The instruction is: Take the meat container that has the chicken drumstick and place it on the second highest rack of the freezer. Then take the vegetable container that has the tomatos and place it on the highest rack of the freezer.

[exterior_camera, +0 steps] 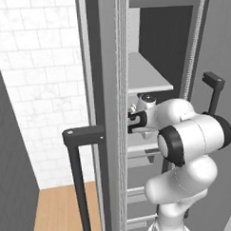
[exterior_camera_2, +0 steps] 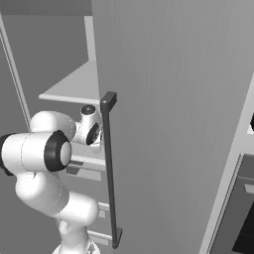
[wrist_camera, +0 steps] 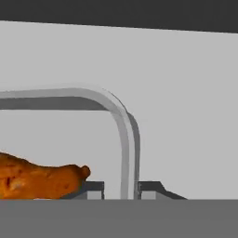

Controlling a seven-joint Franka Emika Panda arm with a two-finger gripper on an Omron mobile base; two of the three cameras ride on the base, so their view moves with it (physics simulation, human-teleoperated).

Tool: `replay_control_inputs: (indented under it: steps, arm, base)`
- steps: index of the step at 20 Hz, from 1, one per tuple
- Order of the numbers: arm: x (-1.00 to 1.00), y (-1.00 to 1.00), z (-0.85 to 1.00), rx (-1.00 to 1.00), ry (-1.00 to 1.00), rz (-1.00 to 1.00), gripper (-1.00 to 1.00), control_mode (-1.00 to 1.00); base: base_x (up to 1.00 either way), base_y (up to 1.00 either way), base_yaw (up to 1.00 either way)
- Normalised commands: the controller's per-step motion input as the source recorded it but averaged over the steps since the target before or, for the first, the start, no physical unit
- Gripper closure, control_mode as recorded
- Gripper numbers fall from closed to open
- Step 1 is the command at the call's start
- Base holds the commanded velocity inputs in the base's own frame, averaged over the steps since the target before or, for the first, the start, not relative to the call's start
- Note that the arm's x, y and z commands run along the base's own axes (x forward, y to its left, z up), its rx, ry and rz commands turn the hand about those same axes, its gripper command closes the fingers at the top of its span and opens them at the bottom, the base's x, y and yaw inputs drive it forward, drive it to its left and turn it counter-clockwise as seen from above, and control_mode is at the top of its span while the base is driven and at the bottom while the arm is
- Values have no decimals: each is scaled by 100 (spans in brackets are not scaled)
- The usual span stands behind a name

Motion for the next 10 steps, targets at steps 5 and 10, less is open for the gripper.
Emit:
replay_control_inputs:
  steps: [5,10]
  arm:
    - [0,0,0,0,0,0,-100,-100]
    - [0,0,0,0,0,0,-100,-100]
  base:
    - [0,0,0]
    - [0,0,0]
